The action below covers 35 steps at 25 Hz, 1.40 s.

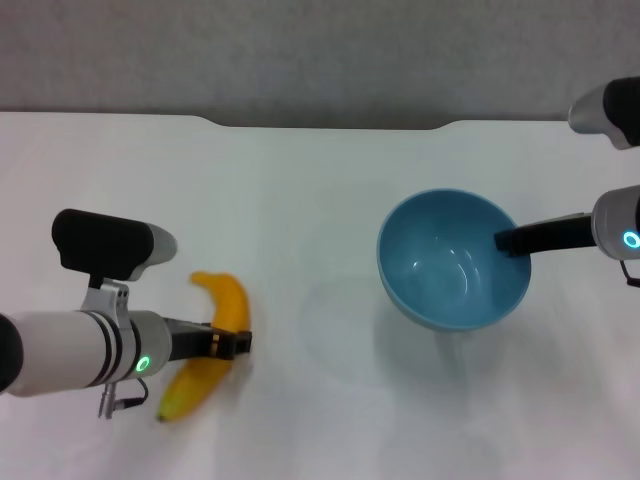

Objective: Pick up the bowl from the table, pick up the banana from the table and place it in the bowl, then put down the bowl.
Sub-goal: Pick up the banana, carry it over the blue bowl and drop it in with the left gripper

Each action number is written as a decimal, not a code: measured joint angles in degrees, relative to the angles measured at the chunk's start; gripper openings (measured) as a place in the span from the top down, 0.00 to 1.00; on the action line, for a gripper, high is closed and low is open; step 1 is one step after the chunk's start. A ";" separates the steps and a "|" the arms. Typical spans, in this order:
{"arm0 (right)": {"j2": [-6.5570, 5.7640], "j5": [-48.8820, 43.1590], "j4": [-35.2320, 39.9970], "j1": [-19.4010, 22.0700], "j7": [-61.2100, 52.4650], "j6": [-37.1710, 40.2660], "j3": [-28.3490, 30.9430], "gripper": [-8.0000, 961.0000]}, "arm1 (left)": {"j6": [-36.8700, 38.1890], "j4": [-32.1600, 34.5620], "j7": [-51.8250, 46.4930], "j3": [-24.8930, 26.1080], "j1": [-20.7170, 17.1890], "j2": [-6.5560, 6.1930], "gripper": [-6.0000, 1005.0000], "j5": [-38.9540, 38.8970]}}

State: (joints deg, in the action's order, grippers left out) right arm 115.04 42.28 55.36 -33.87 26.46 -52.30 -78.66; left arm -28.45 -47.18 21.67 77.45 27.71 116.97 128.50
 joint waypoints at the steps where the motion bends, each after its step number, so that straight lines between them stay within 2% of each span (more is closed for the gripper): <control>1: 0.01 0.00 -0.13 0.11 0.02 0.00 0.00 0.94 | 0.29 -0.26 0.03 0.20 -0.14 -0.01 0.21 -0.18; 6: 0.01 -0.05 -0.83 0.38 0.17 0.01 -0.06 0.94 | 3.14 -3.62 0.41 0.71 -2.58 -0.16 0.42 -1.19; 12: 0.01 0.02 -2.72 -0.09 0.18 0.09 -0.29 0.94 | 4.76 -18.18 2.58 2.42 -10.42 -0.41 0.50 -1.65; 17: 0.29 0.94 -5.65 -1.98 0.22 0.76 -1.95 0.93 | 3.97 -25.83 6.67 3.84 -12.55 -0.51 0.49 -6.72; 19: 0.36 3.39 -7.51 -3.73 0.24 0.91 -4.98 0.93 | 2.67 -29.08 9.42 4.28 -13.46 -0.51 0.48 -10.81; 22: 0.36 5.20 -8.08 -4.23 0.25 1.29 -7.17 0.93 | 0.55 -32.69 14.15 4.49 -14.74 -0.52 0.48 -16.48; 26: 0.39 7.90 -8.45 -5.59 0.25 1.76 -8.66 0.93 | 0.34 -34.10 20.48 4.14 -15.27 -0.28 0.47 -23.21; 35: 0.37 13.91 -10.47 -8.65 0.26 2.99 -12.69 0.93 | 0.59 -29.29 31.26 2.59 -13.46 -0.10 0.45 -35.85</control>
State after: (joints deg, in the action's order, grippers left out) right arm 115.41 56.19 44.90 -42.52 26.73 -49.31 -91.35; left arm -27.87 -76.47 52.93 80.05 14.25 116.87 92.65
